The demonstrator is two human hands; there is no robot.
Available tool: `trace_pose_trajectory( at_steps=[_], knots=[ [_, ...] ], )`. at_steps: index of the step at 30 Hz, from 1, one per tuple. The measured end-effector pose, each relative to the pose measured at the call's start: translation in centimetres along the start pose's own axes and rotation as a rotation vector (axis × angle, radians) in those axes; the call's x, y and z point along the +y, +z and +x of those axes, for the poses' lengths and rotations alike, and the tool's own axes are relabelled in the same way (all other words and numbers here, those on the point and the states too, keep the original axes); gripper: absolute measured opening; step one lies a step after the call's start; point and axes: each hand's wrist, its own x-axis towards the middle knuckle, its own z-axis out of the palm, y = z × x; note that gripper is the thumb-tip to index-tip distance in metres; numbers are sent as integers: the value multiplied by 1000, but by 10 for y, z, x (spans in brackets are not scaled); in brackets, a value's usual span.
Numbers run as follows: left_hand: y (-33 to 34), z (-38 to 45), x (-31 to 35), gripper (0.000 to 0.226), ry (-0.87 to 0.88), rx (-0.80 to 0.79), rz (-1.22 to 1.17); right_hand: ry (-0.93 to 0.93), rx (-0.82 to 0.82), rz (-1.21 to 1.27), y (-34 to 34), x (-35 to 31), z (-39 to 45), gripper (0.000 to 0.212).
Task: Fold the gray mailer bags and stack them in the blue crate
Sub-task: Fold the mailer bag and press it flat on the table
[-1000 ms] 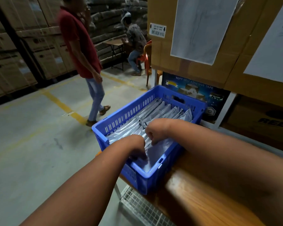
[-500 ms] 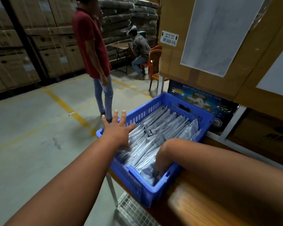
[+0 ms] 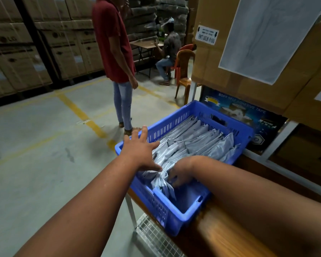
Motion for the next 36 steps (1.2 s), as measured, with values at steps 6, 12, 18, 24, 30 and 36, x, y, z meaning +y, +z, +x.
trace_pose_trajectory(
  at_steps=[6, 12, 18, 24, 30, 36],
  knots=[
    [-9, -8, -2, 105, -27, -42, -35, 34, -27, 57, -9, -3, 3, 49],
    [-19, -16, 43, 44, 576, 108, -145, 46, 4, 157, -6, 20, -19, 37],
    [-27, -34, 85, 32, 604, -306, 13, 159, -20, 157, -6, 45, -29, 43],
    [-11, -26, 92, 49, 495, -510, 190, 197, 90, 176, 14, 44, -17, 56],
    [-14, -27, 96, 45, 431, -592, 333, 238, 34, 173, 9, 39, -26, 78],
    [-23, -28, 95, 42, 521, -495, 275, 218, 37, 231, 8, 46, -28, 57]
  ],
)
